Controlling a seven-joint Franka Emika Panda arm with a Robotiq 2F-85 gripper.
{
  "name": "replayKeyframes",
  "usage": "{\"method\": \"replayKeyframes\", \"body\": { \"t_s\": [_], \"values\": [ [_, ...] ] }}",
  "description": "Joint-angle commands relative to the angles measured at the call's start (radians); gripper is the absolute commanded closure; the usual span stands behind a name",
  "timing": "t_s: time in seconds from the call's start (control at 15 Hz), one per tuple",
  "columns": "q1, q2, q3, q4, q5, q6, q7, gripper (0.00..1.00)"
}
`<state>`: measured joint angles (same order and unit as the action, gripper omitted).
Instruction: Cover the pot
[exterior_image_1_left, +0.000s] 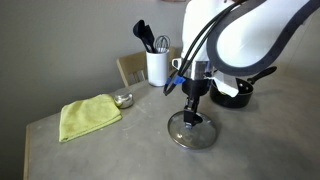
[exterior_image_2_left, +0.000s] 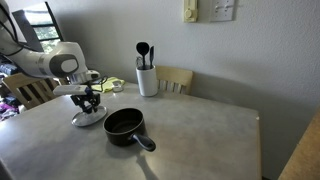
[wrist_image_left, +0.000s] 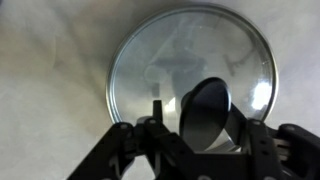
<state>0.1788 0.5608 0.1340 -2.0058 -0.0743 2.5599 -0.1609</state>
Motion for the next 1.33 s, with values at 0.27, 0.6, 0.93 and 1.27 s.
{"method": "replayKeyframes", "body": {
  "t_s": [0.27, 0.6, 0.93, 1.27],
  "values": [
    [0.013, -0.024, -0.016, 0.049, -0.007, -0.163, 0.114, 0.85],
    [0.028, -0.07, -0.034, 0.068, -0.04, -0.229, 0.17, 0.85],
    [0.022, -0.163, -0.063, 0.067, -0.106, -0.285, 0.218, 0.85],
    [-0.012, -0.248, -0.106, 0.04, -0.121, -0.298, 0.258, 0.85]
  ]
}}
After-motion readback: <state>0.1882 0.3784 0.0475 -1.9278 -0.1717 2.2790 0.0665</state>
